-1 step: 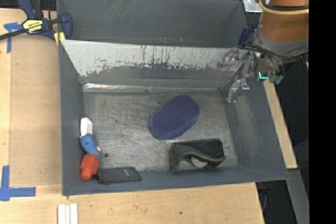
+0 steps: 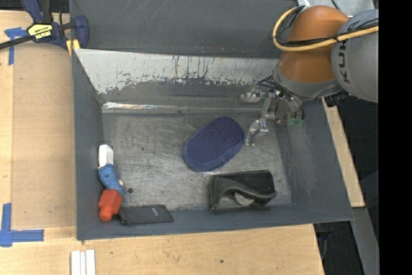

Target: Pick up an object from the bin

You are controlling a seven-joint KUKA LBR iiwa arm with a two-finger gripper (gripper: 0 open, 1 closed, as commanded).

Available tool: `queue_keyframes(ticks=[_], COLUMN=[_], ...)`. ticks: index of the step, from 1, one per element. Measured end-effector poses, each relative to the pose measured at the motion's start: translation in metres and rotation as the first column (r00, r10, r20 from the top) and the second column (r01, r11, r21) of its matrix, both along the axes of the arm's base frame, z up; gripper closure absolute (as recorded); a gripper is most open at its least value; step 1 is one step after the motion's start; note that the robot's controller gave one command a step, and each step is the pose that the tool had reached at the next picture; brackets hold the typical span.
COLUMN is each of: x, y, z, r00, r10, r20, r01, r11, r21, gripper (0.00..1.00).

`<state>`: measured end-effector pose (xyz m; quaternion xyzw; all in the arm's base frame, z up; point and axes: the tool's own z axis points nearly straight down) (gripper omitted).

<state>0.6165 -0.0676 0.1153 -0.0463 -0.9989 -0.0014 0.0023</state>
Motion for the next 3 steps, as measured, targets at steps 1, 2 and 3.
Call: queue_keyframes(ticks=[1,2,3], x=[-0.036,-0.035,-0.024], y=[0.052,0.05,0.027], z=[-0.036,-0.035,0.108], r00=[0.988,0.988,0.991], r10=[-0.156,-0.156,-0.13], r20=[0.004,0.007,0.016], r01=[0.156,0.156,0.13], r11=[0.988,0.988,0.991], r21=[-0.002,-0.003,-0.003], gripper=[0.0,1.0,1.0])
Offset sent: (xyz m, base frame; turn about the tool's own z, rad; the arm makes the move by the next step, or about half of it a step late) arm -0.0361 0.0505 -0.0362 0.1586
